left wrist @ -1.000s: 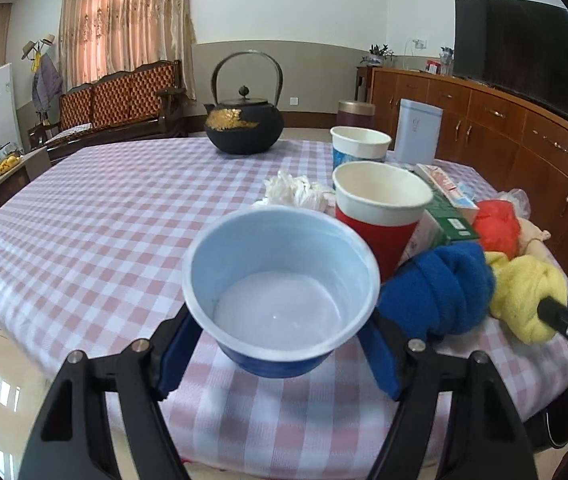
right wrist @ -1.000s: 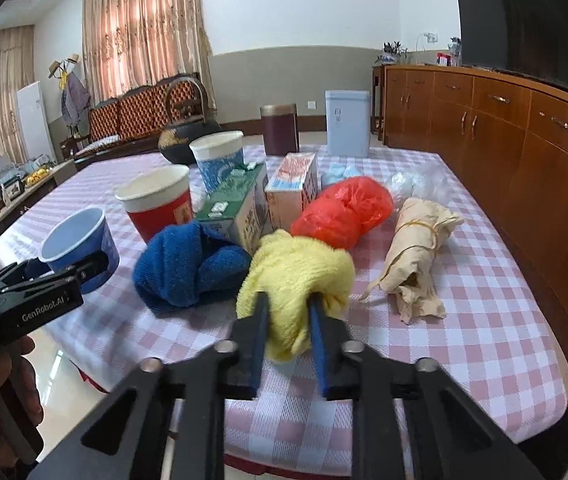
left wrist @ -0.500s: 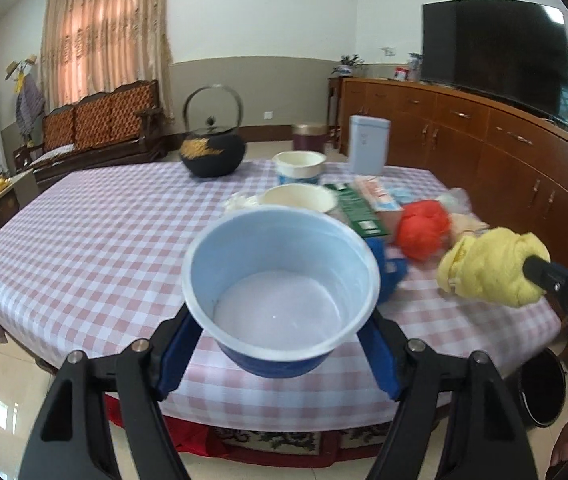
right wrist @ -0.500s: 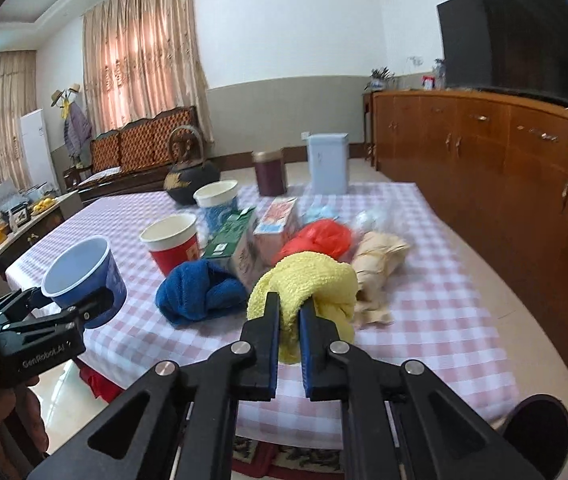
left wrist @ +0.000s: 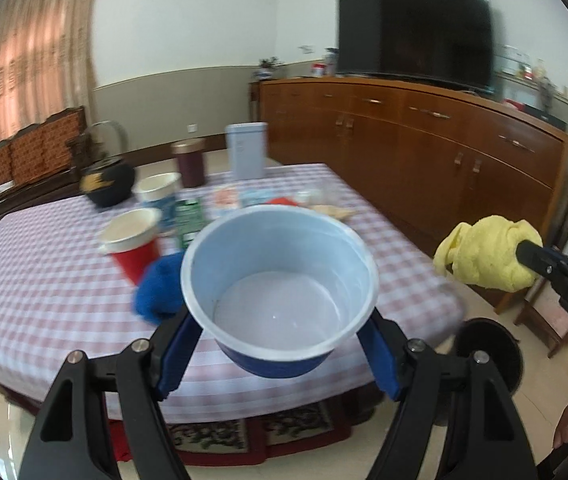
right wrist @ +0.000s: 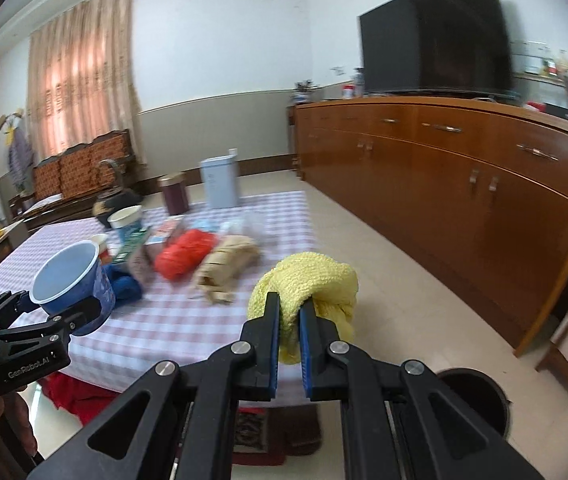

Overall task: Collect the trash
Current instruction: 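Carry the yellow cloth and blue cup over the black bin with both tools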

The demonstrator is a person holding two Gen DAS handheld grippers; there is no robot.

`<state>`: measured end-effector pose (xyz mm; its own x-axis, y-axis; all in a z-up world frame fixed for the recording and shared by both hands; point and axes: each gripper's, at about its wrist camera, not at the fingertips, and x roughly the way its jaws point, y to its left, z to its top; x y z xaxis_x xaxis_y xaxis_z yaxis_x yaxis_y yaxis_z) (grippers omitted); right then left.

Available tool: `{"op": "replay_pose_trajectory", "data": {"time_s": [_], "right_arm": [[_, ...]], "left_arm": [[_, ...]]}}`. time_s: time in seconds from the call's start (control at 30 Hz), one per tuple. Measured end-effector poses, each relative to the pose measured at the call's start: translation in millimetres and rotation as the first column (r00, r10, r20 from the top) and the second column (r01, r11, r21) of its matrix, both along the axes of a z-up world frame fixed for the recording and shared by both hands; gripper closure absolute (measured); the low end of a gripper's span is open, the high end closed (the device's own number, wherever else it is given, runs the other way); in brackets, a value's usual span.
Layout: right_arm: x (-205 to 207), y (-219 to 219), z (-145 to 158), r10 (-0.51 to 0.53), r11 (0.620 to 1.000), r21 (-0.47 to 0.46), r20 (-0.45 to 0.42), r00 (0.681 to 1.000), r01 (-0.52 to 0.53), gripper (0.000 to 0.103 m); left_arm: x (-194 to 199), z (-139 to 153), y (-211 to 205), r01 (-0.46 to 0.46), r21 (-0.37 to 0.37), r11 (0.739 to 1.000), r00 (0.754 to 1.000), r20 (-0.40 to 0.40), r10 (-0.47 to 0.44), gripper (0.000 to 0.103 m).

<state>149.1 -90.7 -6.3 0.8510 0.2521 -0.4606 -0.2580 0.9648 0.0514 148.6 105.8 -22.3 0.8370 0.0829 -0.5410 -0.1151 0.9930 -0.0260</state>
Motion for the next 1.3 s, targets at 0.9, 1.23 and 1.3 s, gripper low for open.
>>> {"op": "replay_pose_trajectory", "data": {"time_s": [0.9, 1.23, 1.3], "right_arm": [[-14.2, -220.6, -74.6, -0.299, 0.954, -0.058, -0.143, 0.943, 0.294, 0.094], [12.3, -261.2, -128.9, -0.258, 0.966, -0.051, -0.244, 0.935, 0.253, 0.094], [20.1, -266.4, -142.8, -0.233, 0.972, -0.060, -0.269, 0.935, 0.225, 0.094]], "left_arm": [[69.2, -68.8, -244.2, 0.491, -0.035, 0.870, 0.862, -0.127, -0.491, 0.028], [97.4, -116.6, -299.1, 0.578, -0.066, 0.813, 0.783, -0.233, -0.576, 0.028], [102.5, -126.4, -305.4, 0.588, -0.071, 0.805, 0.769, -0.260, -0.584, 0.027]]}}
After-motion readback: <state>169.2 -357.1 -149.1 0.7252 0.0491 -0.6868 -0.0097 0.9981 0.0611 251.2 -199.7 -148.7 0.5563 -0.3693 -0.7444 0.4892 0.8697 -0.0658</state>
